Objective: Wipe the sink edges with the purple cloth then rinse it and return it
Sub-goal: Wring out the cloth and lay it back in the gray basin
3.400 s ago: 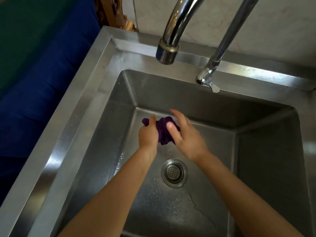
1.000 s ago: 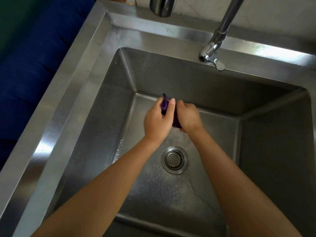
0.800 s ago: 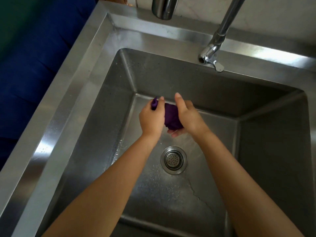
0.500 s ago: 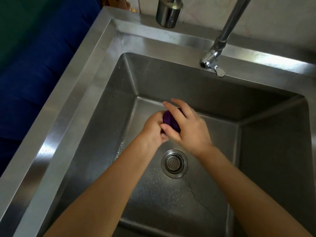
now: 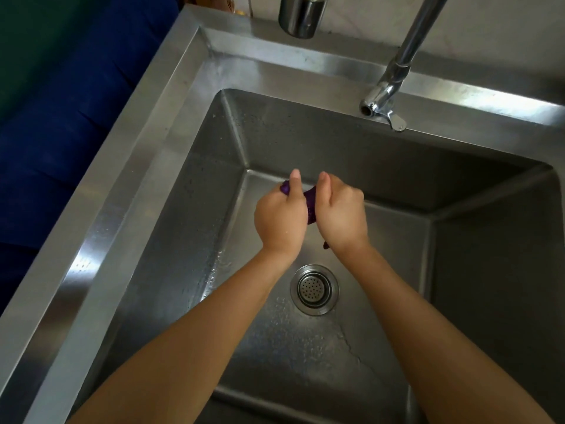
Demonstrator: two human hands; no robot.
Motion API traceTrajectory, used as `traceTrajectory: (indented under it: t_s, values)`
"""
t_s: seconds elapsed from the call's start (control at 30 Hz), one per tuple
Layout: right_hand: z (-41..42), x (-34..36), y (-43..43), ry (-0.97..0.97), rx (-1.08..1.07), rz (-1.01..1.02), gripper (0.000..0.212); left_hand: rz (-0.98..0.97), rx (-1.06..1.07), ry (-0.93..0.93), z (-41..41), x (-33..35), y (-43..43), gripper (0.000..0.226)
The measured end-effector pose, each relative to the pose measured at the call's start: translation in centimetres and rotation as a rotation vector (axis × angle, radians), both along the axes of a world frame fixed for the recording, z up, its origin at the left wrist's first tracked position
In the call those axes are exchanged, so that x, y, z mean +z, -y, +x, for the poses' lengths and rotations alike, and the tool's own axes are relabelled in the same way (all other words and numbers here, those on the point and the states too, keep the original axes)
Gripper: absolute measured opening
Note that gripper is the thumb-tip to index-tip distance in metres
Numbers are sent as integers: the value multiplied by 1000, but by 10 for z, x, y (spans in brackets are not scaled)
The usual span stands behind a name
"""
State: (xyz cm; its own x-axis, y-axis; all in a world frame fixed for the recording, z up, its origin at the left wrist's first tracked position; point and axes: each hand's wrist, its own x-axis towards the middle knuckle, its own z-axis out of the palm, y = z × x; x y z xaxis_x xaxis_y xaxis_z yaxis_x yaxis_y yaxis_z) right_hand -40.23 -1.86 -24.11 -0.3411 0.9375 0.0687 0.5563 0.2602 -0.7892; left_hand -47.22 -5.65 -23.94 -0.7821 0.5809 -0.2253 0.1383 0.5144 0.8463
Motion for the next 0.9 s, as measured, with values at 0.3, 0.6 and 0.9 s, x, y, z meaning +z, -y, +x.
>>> traceTrajectory:
  t_s: [0.3, 0.6, 0.9]
  values:
    - [8, 6, -6, -77, 28, -211, 44, 148, -236, -228, -7, 4, 1, 56]
    - [5, 7, -13, -89, 60, -246, 43, 136, -335, -310, -17, 3, -2, 51]
    - [17, 2, -14, -192, -121, -319, 41, 117, -441, -462, -7, 6, -15, 53]
